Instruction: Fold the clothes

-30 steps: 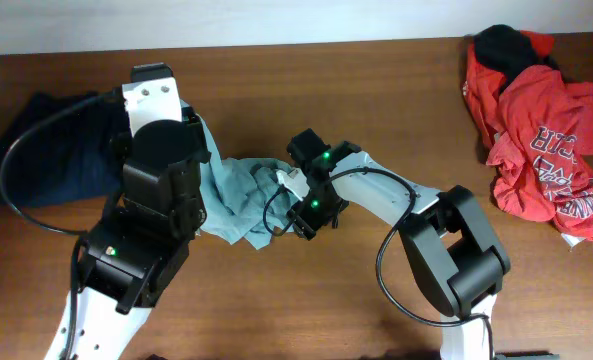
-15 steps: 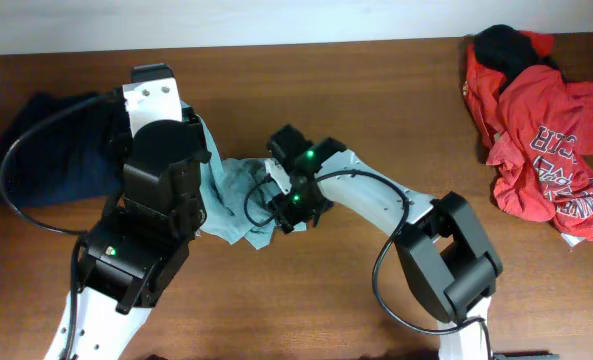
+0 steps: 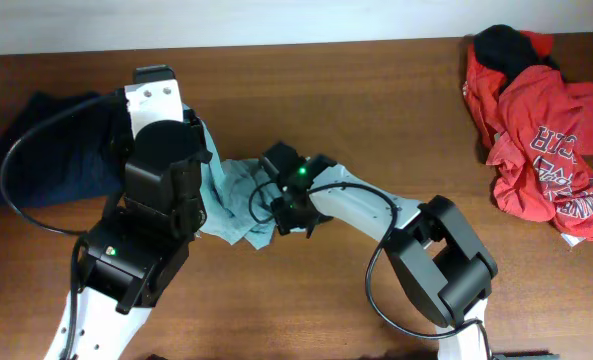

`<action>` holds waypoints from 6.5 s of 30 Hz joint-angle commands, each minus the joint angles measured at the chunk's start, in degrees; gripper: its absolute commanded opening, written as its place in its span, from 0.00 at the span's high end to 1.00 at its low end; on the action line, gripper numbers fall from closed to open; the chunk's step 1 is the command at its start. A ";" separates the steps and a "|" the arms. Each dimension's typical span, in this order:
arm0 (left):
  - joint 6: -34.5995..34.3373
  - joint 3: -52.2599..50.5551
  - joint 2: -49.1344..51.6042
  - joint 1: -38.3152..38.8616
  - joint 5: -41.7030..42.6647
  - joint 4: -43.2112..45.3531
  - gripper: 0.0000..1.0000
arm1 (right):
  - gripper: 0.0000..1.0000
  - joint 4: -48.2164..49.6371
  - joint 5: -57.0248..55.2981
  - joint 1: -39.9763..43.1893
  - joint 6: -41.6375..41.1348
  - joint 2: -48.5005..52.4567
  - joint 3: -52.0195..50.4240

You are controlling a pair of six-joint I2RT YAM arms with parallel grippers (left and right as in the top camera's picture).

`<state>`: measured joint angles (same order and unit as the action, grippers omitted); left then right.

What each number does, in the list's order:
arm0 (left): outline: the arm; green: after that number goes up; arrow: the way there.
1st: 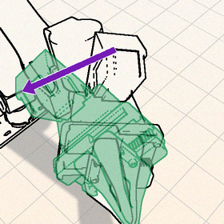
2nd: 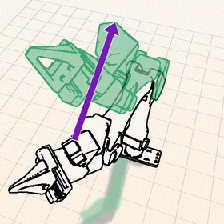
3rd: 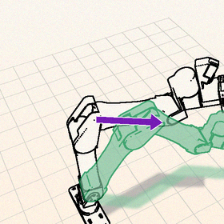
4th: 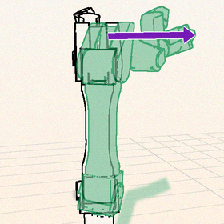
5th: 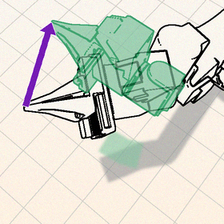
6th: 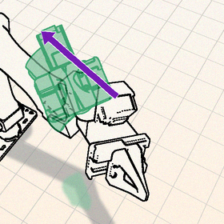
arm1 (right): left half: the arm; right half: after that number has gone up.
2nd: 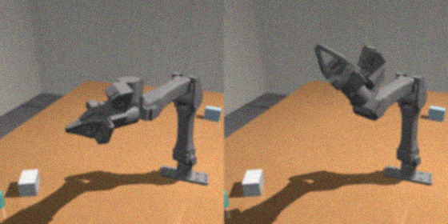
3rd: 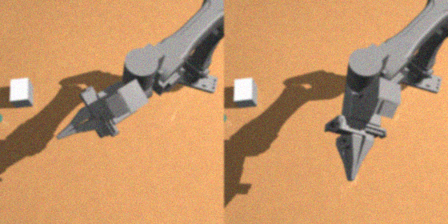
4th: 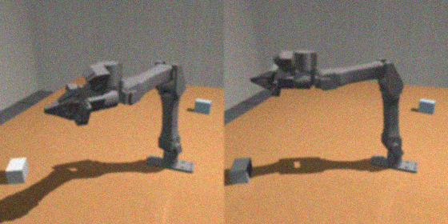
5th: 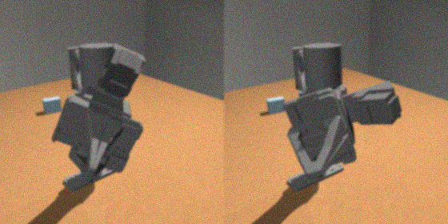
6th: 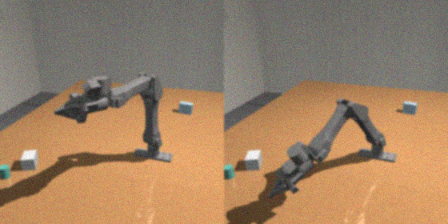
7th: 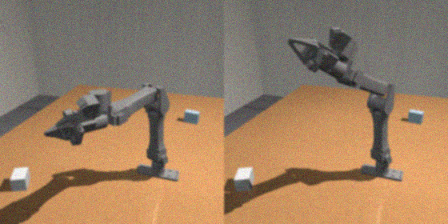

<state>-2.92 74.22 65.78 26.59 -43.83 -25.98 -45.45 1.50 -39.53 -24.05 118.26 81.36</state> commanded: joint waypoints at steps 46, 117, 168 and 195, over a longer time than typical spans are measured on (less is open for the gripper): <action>-0.98 1.64 -13.97 1.16 1.66 6.56 0.99 | 0.96 -33.62 -0.26 31.41 14.27 -25.33 53.72; 5.29 29.00 24.37 -23.02 45.13 16.00 0.99 | 0.96 -11.98 1.70 46.05 22.36 -6.38 71.54; 0.52 15.23 18.91 -24.87 55.19 -49.51 0.99 | 0.96 -51.25 8.35 50.05 25.40 -24.72 24.39; -0.76 3.52 17.11 -23.06 54.95 -53.27 0.99 | 0.96 -46.90 8.20 50.82 25.09 -40.22 -1.88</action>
<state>-2.81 79.99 84.20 2.61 10.55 -79.61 -92.95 9.58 10.50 1.30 78.37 80.97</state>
